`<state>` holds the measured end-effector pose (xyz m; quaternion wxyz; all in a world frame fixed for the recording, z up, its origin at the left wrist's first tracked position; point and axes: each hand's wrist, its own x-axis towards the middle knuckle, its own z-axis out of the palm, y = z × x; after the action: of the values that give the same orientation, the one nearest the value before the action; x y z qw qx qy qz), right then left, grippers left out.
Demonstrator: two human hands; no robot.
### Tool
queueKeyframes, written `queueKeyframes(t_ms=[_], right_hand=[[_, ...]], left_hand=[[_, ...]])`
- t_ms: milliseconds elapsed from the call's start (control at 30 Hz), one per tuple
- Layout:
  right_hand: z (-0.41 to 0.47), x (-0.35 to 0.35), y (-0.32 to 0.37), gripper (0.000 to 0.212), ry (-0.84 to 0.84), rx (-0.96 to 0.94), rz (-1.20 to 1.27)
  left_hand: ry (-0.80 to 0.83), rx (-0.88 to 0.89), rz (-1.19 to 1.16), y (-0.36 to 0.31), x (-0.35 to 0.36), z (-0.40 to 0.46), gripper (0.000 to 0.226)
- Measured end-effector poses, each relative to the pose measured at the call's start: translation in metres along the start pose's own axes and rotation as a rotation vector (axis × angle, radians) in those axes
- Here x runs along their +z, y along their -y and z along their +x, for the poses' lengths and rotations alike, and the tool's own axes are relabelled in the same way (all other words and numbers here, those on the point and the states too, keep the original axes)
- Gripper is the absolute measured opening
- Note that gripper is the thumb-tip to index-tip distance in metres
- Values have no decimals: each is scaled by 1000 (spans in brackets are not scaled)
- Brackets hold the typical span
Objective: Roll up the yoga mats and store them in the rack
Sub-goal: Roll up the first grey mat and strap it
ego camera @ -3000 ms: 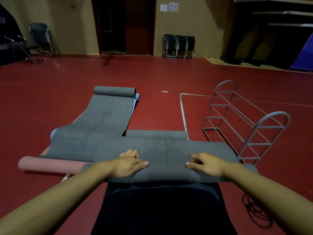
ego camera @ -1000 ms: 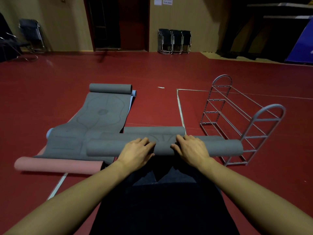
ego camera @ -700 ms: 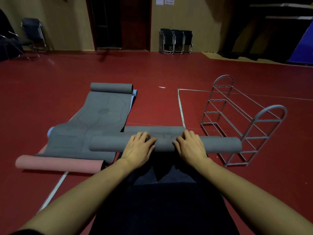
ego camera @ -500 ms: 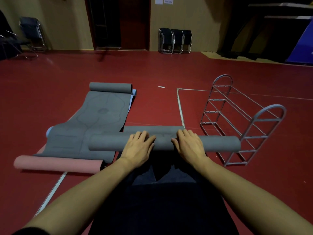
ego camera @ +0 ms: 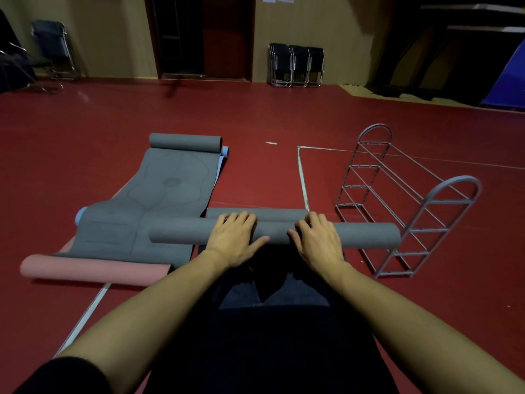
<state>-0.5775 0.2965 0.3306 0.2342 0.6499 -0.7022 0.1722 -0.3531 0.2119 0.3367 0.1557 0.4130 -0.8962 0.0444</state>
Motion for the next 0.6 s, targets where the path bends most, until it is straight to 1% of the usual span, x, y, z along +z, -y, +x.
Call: queueKeyframes(t_ms=[100,233,300,433,533,600], right_hand=[[9,-1,0,34,38,-9,-5],[15,-4,1,27,53,-13,-1],[15,-3,2,27,52,6,-4],[16,-1,0,27,78,27,-14],[21,0,-3,28,137,40,40],[26,1,-5,32,155,52,88]], left_hand=[[24,3,44,3,3,3,56],[-13,-67,-79,8,8,10,61],[-14,-68,-78,11,9,12,63],[-18,-45,-19,11,4,16,62],[21,-70,-45,10,0,23,58],[56,-77,-35,11,-3,27,61]])
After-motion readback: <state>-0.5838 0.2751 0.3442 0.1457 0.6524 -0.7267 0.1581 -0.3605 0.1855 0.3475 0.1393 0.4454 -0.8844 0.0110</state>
